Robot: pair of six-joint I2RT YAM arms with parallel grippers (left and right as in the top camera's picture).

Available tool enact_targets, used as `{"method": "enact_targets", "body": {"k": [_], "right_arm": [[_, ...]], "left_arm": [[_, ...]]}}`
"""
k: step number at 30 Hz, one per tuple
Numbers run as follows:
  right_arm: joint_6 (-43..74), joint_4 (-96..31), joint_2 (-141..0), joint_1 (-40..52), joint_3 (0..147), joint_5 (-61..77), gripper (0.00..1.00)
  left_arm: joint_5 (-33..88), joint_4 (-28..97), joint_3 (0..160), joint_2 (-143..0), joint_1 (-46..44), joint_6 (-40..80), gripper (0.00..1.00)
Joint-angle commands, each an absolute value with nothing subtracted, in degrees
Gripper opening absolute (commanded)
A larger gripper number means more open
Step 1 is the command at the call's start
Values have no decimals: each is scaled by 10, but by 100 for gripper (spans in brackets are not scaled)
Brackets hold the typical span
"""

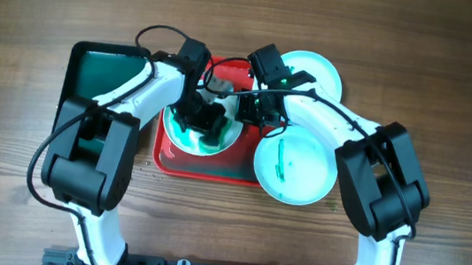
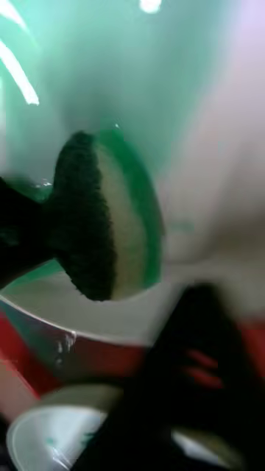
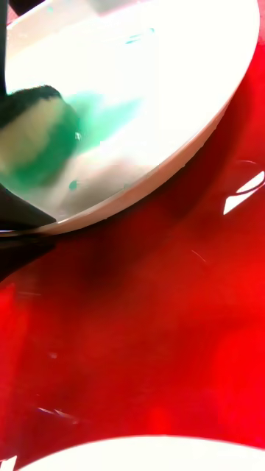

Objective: Clean dirty plates on tray and stack at the side
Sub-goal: 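Scrub the large plate with the sponge while right gripper holds its rim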

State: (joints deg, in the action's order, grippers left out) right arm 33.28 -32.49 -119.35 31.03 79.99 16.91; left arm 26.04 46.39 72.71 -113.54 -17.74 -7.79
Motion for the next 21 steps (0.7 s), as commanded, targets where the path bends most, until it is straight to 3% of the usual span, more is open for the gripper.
{"method": "enact_targets", "body": {"k": [1,7,12,17,21], "right_arm": [[336,-318,-1178,307,801,181,4],[334,-318,-1178,307,801,181,5],[334,-317,-1178,307,801,179,4],[335,-317,-1178,307,801,179,4],[335,-313,-1178,307,801,179,4]], "left_arm": [[216,388,723,-1149,-182,-47,4],[-109,300,723,-1149,-181,54,4],[-218,332,723,-1149,-181,116,4],[-148,437,723,-1149,-183,133,4],[112,524,723,-1149,-183,-2,4]]}}
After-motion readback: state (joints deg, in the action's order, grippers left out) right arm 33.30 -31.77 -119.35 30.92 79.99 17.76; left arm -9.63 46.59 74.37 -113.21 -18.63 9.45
